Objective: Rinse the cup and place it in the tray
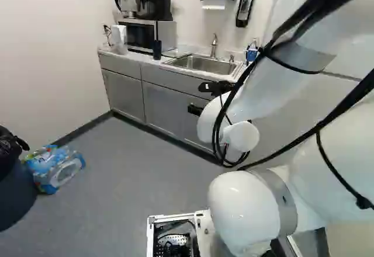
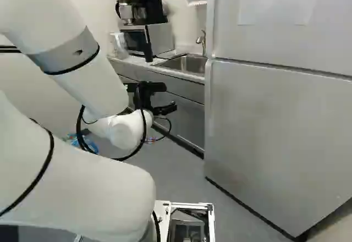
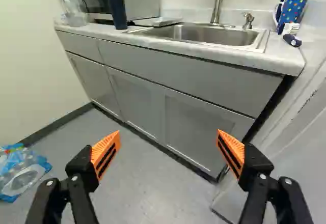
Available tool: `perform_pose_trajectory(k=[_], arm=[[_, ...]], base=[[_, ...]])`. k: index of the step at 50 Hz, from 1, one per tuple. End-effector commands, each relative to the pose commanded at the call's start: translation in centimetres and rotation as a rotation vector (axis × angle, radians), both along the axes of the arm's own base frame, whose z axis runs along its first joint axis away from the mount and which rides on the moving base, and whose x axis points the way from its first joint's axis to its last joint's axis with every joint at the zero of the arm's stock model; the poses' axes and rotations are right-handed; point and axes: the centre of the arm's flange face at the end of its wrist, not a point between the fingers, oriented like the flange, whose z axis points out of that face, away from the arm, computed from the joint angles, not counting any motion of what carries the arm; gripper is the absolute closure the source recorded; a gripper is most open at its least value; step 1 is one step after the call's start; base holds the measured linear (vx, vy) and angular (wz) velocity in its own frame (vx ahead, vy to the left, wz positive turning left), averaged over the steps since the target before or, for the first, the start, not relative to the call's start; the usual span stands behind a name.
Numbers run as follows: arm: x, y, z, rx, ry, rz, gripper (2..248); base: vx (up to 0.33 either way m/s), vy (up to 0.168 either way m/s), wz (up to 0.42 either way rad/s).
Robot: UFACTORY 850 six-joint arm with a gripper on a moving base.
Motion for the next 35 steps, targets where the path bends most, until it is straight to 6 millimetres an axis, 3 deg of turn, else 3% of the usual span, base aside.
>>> perform_pose_trajectory(k=[18, 35], arm=[[0.0, 0.0, 0.0, 0.000, 0.000, 0.000, 3], [2.8, 0.0, 1.3, 0.000, -0.019, 0.000, 3]], base=[[0.000, 0.000, 0.000], [0.000, 0.000, 0.000]])
